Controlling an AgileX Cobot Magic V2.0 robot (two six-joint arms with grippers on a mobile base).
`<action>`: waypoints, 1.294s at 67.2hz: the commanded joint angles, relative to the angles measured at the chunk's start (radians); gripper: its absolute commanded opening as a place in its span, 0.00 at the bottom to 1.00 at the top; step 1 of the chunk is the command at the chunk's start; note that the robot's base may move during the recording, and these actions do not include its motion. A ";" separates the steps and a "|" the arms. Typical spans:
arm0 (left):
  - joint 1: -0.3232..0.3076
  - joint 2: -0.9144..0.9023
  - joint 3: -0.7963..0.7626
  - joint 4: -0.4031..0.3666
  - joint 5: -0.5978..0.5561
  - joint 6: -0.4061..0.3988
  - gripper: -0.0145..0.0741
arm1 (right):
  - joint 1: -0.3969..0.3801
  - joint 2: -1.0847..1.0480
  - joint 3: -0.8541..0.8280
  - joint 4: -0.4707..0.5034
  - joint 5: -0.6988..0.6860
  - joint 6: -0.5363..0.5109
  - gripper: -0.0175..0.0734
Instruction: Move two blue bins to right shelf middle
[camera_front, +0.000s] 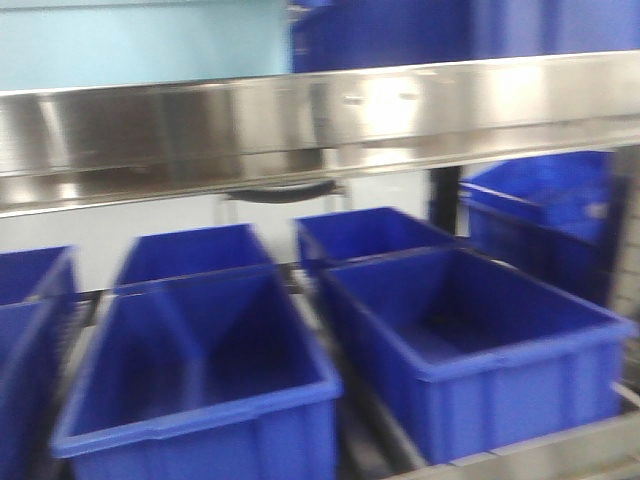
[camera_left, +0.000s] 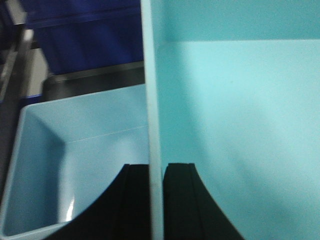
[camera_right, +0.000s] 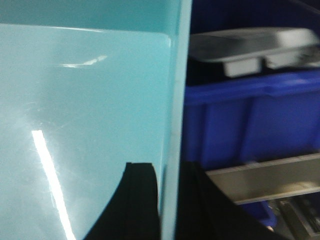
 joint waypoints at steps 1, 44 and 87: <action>-0.005 -0.005 -0.010 0.023 -0.040 0.003 0.04 | 0.005 -0.009 -0.012 -0.014 -0.056 -0.015 0.01; -0.005 -0.005 -0.010 0.023 -0.040 0.003 0.04 | 0.005 -0.009 -0.012 -0.014 -0.056 -0.015 0.01; -0.005 -0.005 -0.010 0.023 -0.040 0.003 0.04 | 0.005 -0.009 -0.012 -0.014 -0.056 -0.015 0.01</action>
